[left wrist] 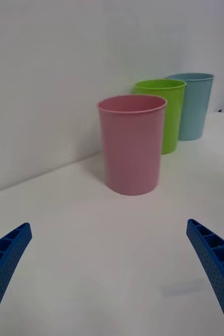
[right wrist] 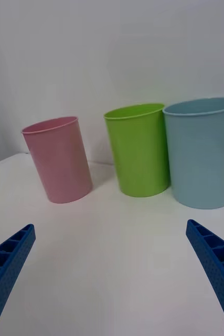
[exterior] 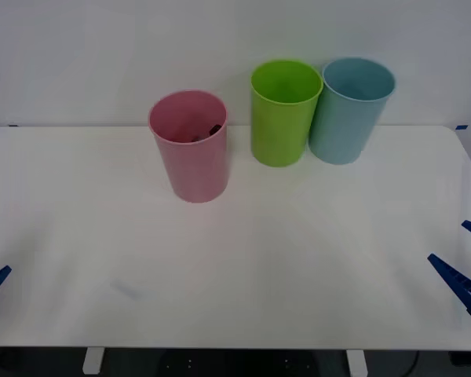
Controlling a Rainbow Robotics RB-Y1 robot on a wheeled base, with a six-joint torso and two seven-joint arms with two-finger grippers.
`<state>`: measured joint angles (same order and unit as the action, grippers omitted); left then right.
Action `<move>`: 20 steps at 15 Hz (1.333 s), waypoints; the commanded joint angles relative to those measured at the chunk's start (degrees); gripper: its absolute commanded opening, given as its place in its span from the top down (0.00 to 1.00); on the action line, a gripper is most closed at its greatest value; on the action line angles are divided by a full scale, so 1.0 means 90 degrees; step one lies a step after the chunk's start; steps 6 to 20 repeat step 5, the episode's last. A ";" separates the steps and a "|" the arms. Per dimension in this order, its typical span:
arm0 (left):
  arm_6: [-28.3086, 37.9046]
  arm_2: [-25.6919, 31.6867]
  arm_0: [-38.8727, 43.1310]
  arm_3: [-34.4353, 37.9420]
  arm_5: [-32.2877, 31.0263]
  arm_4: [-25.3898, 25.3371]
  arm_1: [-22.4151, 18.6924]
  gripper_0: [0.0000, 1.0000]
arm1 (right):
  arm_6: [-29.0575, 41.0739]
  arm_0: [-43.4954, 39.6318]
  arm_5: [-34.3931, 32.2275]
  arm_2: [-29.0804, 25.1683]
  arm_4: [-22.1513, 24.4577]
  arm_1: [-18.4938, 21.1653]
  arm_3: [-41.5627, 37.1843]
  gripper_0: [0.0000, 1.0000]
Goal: Grasp the object on the table and drop it into the matching bin: aluminum can to the light blue bin, PET bottle to the pink bin.
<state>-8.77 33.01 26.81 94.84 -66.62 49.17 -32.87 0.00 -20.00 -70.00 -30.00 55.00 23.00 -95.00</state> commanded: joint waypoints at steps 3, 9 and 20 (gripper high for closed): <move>0.0028 -0.0133 0.0019 -0.0001 0.0020 0.0005 0.0000 0.00 | 0.0000 0.0000 0.0000 0.0000 0.0000 0.0000 0.0000 0.00; 0.0028 -0.0133 0.0019 -0.0001 0.0020 0.0005 0.0000 0.00 | 0.0000 0.0000 0.0000 0.0000 0.0000 0.0000 0.0000 0.00; 0.0028 -0.0133 0.0019 -0.0001 0.0020 0.0005 0.0000 0.00 | 0.0000 0.0000 0.0000 0.0000 0.0000 0.0000 0.0000 0.00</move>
